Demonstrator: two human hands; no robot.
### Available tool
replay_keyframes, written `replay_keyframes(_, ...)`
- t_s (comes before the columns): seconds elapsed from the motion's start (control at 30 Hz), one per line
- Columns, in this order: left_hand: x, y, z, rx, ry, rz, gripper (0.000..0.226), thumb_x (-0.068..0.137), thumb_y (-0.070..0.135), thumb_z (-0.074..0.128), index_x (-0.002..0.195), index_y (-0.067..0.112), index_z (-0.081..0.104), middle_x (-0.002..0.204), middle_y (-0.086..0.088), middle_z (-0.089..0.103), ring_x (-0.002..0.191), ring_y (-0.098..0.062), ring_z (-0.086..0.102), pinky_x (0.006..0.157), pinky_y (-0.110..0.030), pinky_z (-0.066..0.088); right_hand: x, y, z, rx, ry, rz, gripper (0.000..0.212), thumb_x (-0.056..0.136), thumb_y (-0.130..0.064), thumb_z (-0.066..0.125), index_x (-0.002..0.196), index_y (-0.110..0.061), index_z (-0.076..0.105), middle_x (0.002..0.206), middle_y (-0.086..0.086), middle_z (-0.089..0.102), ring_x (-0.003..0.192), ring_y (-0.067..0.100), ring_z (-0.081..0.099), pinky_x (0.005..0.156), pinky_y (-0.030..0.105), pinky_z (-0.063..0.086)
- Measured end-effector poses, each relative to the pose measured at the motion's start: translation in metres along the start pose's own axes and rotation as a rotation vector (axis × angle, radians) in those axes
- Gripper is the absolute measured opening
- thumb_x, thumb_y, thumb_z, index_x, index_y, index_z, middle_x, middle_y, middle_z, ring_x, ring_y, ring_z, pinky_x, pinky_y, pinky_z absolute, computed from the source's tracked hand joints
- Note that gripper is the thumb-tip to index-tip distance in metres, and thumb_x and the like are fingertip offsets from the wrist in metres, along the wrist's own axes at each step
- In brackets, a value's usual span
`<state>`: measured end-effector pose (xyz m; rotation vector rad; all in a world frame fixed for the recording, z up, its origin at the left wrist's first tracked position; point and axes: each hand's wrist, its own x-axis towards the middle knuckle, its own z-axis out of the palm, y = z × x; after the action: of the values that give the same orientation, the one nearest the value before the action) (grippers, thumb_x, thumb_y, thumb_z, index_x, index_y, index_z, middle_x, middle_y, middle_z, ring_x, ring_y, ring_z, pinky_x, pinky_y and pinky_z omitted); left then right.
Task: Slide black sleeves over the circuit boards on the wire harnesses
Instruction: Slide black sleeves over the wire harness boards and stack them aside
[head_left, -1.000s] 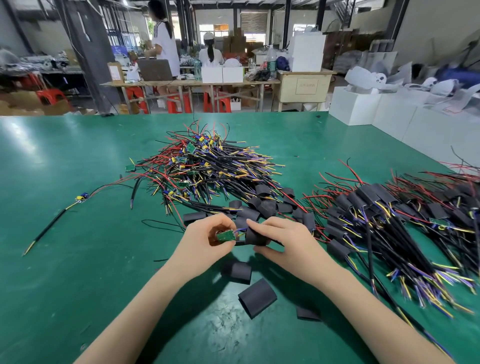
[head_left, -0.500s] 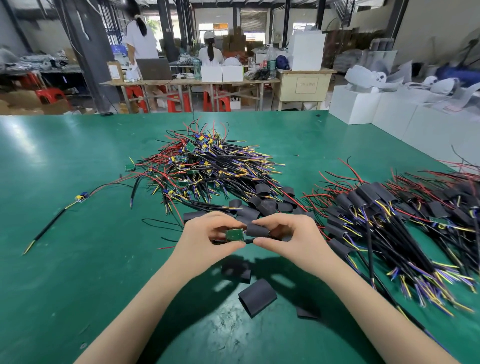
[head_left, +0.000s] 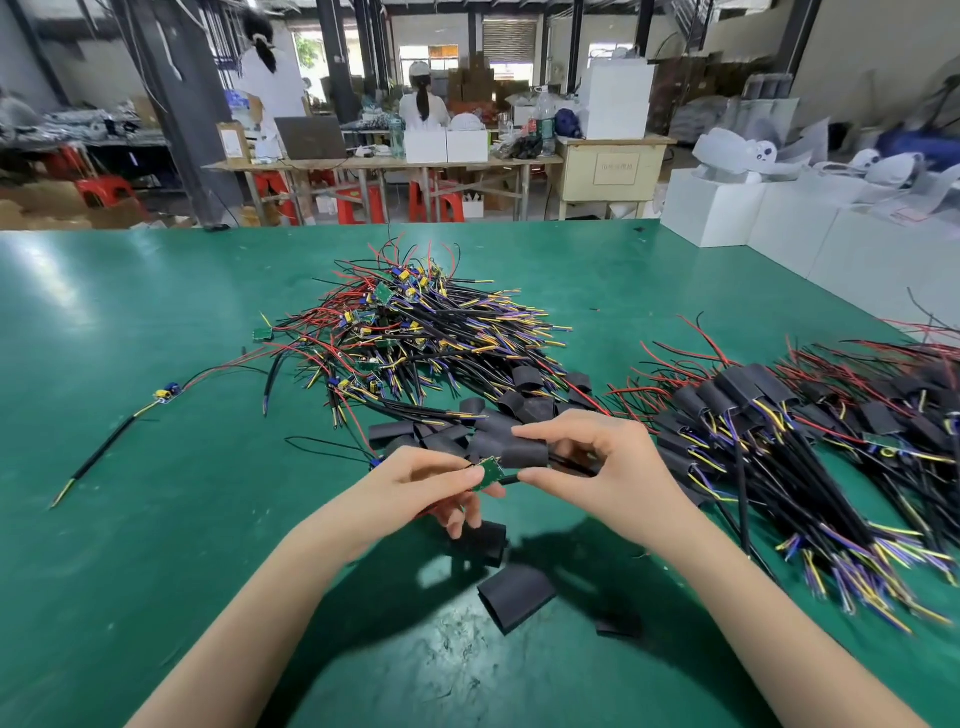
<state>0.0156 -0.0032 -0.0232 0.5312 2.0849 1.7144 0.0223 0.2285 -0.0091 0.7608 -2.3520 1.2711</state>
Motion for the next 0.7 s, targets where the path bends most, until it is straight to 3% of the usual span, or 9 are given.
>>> replay_keyframes(0.13,0.0,0.001,0.0,-0.078,0.002,0.041,0.038,0.088,0.039,0.062,0.102,0.005,0.074,0.073,-0.005,0.063,0.065,-0.017,0.051,0.066,-0.019,0.045,-0.001,0.002,-0.004,-0.016,-0.055,0.043,0.031,0.073,-0.027,0.082,0.102,-0.029,0.074,0.072,-0.009,0.06,0.064,0.004,0.048,0.064,0.019,0.04)
replay_keyframes(0.27,0.0,0.0,0.001,-0.166,0.079,0.07,0.024,0.088,0.025,0.066,0.089,0.002,0.07,0.068,-0.008,0.061,0.062,-0.02,0.052,0.063,-0.021,0.045,0.0,0.002,-0.006,-0.013,-0.11,0.083,0.032,0.073,-0.026,0.082,0.102,-0.035,0.073,0.077,-0.011,0.063,0.067,0.005,0.052,0.067,0.026,0.044)
replay_keyframes(0.4,0.0,0.002,0.002,-0.063,0.111,0.099,0.014,0.084,0.02,0.068,0.094,0.01,0.072,0.073,-0.004,0.067,0.067,-0.011,0.057,0.064,-0.017,0.044,0.0,0.0,-0.005,0.009,-0.134,0.111,0.031,0.072,-0.024,0.083,0.101,-0.029,0.074,0.082,-0.004,0.069,0.073,0.016,0.06,0.071,0.032,0.048)
replay_keyframes(0.5,0.001,0.002,0.003,0.012,0.141,0.16,0.017,0.084,0.0,0.069,0.097,0.009,0.069,0.08,0.007,0.071,0.074,-0.003,0.062,0.07,-0.012,0.047,-0.001,-0.001,-0.001,0.026,-0.139,0.15,0.03,0.07,-0.022,0.085,0.099,-0.023,0.076,0.078,-0.01,0.07,0.067,0.005,0.058,0.068,0.021,0.047)
replay_keyframes(0.57,0.002,0.0,0.005,0.078,0.175,0.205,0.021,0.081,-0.003,0.073,0.096,0.011,0.07,0.085,0.004,0.072,0.079,-0.006,0.064,0.075,-0.017,0.049,-0.002,-0.002,0.002,0.035,-0.141,0.182,0.03,0.069,-0.022,0.085,0.098,-0.02,0.077,0.072,-0.012,0.067,0.062,0.0,0.056,0.066,0.015,0.045)
replay_keyframes(0.7,0.005,-0.004,0.007,0.143,0.316,0.295,0.026,0.074,-0.003,0.079,0.094,0.01,0.069,0.09,-0.003,0.073,0.082,-0.013,0.068,0.08,-0.021,0.053,-0.003,-0.004,0.007,0.03,-0.09,0.243,0.031,0.068,-0.024,0.085,0.098,-0.018,0.077,0.071,-0.007,0.069,0.059,-0.001,0.055,0.068,0.02,0.049)
